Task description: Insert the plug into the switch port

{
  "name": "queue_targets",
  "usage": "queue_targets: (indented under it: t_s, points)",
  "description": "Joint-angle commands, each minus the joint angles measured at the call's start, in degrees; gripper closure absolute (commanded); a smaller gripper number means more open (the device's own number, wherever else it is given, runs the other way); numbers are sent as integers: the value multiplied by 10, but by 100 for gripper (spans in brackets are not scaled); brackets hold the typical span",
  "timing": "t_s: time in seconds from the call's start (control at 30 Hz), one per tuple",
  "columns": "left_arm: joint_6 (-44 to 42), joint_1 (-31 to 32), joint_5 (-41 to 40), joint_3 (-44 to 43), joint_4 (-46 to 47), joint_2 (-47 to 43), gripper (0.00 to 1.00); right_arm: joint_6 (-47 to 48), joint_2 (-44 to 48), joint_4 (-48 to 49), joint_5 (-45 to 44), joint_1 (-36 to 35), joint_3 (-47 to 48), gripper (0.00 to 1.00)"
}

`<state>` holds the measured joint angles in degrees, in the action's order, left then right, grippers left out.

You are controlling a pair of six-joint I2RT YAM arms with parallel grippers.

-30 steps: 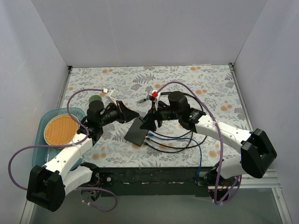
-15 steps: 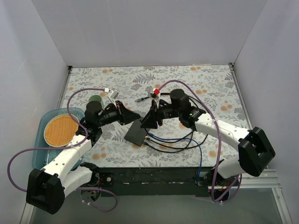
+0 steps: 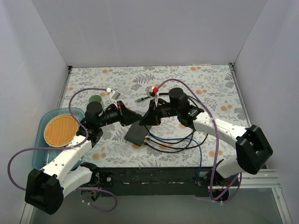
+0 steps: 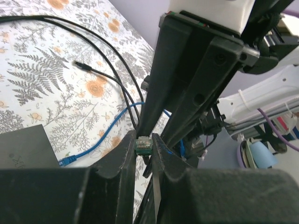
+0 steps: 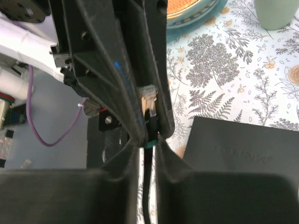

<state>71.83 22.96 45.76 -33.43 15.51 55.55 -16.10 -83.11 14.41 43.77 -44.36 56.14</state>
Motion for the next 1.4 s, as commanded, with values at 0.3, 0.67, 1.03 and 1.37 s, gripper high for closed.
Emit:
queue_targets:
  t_s: [0.3, 0.67, 1.03, 1.37]
  points:
    - [19, 7, -84, -34, -40, -26, 47, 33, 22, -37, -94, 5, 19, 99]
    - [33, 7, -198, -103, -151, 27, 31, 97, 64, -164, -342, -56, 33, 99]
    - [38, 14, -182, -136, -191, 77, 59, 106, 63, -199, -522, -108, 50, 99]
    - [39, 27, -179, -140, -190, 105, 52, 105, 55, -207, -560, -126, 60, 99]
